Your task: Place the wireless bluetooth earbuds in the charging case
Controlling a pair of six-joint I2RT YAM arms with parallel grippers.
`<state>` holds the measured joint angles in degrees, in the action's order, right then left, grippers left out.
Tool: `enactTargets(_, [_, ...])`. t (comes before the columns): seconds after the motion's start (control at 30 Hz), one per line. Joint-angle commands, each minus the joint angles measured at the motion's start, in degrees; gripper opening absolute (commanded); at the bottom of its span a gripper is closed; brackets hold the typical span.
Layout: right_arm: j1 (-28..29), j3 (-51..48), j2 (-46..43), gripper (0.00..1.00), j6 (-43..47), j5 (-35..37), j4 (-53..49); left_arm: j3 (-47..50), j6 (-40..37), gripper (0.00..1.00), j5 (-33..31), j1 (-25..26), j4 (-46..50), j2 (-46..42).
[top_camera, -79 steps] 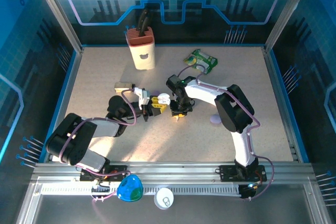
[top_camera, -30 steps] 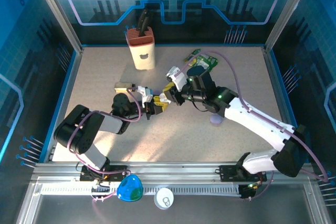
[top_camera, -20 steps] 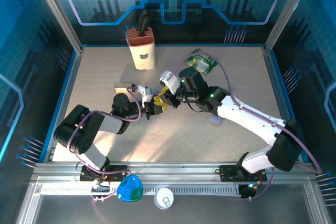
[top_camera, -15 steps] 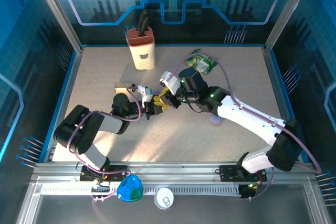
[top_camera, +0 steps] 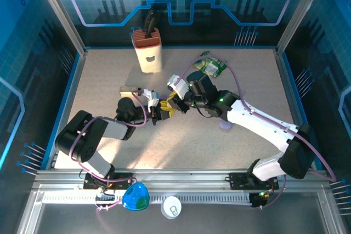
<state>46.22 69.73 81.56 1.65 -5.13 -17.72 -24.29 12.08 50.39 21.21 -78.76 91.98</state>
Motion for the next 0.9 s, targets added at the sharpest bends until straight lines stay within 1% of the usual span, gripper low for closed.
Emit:
enactTargets(0.0, [0.5, -0.2, 0.2, 0.20, 1.6, 0.3, -2.1, -1.2, 0.4, 0.12, 1.4, -0.5, -1.6, -1.5])
enactTargets(0.2, [0.5, -0.1, 0.2, 0.20, 3.1, 0.1, -3.7, -1.3, 0.4, 0.11, 1.3, -0.5, -1.5, -1.5])
enactTargets(0.4, [0.4, -0.2, -0.2, 0.20, 3.8, 2.3, -3.7, -1.5, 0.5, 0.12, 1.4, -0.5, -1.5, -1.1])
enactTargets(0.87, [0.3, 0.3, -1.4, 0.20, 4.2, 4.2, -2.6, -2.1, 0.7, 0.11, 1.9, -0.6, -1.5, 0.0])
